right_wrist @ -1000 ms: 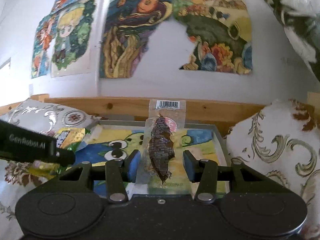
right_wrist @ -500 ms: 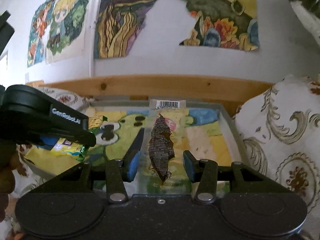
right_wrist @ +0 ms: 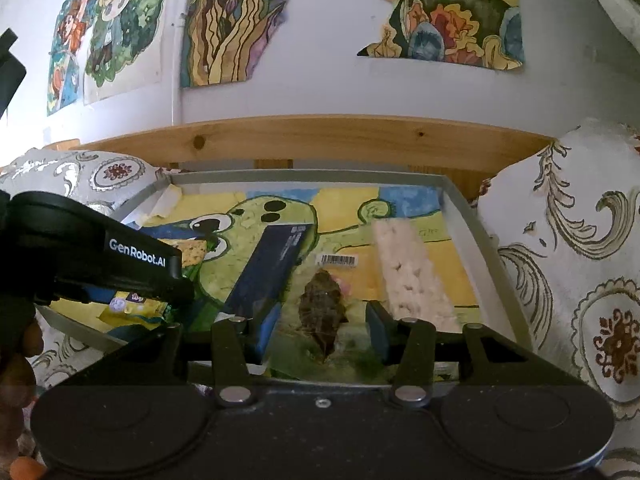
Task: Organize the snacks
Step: 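Lower the dried-fish packet into the grey tray and open right gripper while left gripper releases the yellow packet there, then lift both open tools up away from the grey tray, then move both tools back over the remaining snack pile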
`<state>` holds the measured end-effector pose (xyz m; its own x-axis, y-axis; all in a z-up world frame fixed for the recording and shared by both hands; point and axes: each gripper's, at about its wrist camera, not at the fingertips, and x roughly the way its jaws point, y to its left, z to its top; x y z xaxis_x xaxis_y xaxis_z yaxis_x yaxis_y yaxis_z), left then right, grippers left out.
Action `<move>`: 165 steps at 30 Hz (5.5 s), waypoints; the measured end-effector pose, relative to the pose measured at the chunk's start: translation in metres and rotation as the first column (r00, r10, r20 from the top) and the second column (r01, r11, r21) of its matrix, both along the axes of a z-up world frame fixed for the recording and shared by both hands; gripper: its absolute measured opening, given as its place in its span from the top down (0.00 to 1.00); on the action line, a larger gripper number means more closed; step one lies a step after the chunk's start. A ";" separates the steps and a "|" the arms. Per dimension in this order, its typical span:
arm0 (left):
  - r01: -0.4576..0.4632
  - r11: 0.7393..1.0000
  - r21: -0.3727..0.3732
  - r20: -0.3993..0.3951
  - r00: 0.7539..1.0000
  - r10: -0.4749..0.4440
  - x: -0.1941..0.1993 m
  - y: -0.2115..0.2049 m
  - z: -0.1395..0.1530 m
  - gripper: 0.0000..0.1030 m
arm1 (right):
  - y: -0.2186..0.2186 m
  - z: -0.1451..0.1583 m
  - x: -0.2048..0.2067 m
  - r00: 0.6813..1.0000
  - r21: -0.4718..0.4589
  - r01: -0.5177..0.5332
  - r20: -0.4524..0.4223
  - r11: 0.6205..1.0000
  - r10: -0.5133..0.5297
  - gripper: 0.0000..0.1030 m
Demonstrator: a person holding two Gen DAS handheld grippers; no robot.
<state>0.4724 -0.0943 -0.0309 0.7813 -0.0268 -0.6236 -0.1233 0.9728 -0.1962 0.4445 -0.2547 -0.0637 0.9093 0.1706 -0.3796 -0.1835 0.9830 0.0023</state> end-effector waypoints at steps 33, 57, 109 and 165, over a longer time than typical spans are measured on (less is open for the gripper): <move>-0.079 0.991 -0.106 0.274 0.956 0.105 -0.121 0.039 0.099 0.01 | -0.016 0.119 -0.110 0.971 0.099 0.066 0.223 0.993 -0.087 0.01; -0.093 0.995 -0.044 0.353 0.930 0.103 -0.284 0.072 0.091 0.00 | -0.004 0.117 -0.265 0.966 0.133 0.070 0.240 0.989 -0.101 0.01; 0.036 0.995 0.092 0.128 0.991 -0.047 -0.372 0.081 -0.004 0.00 | 0.021 0.033 -0.347 0.986 0.037 0.125 -0.116 0.991 -0.120 0.01; 0.106 0.982 -0.154 -0.091 0.989 -0.121 -0.253 0.050 -0.051 0.00 | -0.011 0.009 -0.219 0.930 -0.171 -0.226 -0.330 0.959 0.160 0.01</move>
<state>0.2192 -0.0448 -0.0817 0.7025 -0.2095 -0.6802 -0.0400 0.9426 -0.3316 0.2251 -0.2655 -0.0545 0.6978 0.2208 -0.6814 -0.3920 0.9139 -0.1053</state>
